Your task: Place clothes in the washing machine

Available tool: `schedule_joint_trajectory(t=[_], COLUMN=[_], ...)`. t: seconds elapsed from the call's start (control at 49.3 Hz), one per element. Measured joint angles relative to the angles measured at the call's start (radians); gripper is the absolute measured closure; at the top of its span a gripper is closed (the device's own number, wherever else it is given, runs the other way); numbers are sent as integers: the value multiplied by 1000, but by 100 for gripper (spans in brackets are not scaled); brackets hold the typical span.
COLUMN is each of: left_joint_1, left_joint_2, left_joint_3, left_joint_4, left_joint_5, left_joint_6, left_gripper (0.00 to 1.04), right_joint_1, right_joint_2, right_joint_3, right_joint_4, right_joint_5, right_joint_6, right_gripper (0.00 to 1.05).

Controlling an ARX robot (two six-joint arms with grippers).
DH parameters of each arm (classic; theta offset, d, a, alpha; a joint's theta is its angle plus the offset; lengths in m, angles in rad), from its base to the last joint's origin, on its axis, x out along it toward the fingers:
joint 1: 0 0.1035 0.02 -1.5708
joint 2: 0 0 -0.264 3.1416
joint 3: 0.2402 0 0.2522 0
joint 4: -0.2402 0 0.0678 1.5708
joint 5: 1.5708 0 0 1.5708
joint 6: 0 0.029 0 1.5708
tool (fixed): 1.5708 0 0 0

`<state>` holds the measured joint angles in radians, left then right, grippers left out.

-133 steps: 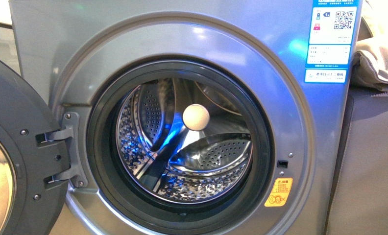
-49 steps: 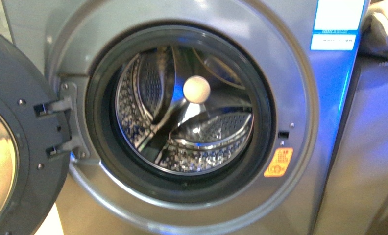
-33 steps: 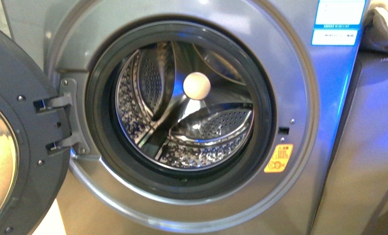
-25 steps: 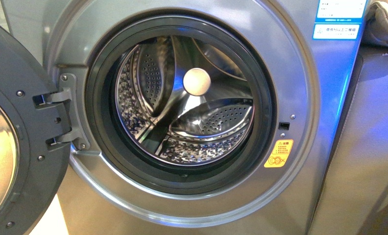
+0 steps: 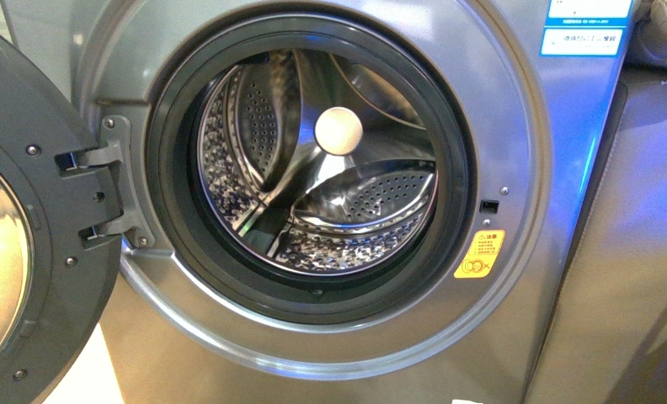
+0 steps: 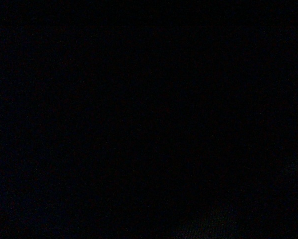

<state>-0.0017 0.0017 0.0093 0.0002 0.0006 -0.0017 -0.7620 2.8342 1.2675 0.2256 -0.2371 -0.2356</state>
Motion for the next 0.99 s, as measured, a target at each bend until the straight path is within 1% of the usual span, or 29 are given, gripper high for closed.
schedule_joint_trajectory(t=[0.244, 0.873, 0.893, 0.995], left_joint_1=[0, 0, 0, 0], left_joint_2=[0, 0, 0, 0], left_joint_3=[0, 0, 0, 0], left_joint_4=[0, 0, 0, 0], left_joint_5=[0, 0, 0, 0], left_joint_6=[0, 0, 0, 0], left_gripper=[7, 7, 7, 7], right_joint_1=[-16, -35, -35, -37], right_joint_2=[35, 55, 55, 56], right_joint_3=[14, 32, 32, 33], right_joint_4=[20, 10, 10, 10], right_joint_5=[-32, -38, -38, -27], right_joint_6=[7, 4, 4, 2], right_gripper=[7, 8, 8, 23])
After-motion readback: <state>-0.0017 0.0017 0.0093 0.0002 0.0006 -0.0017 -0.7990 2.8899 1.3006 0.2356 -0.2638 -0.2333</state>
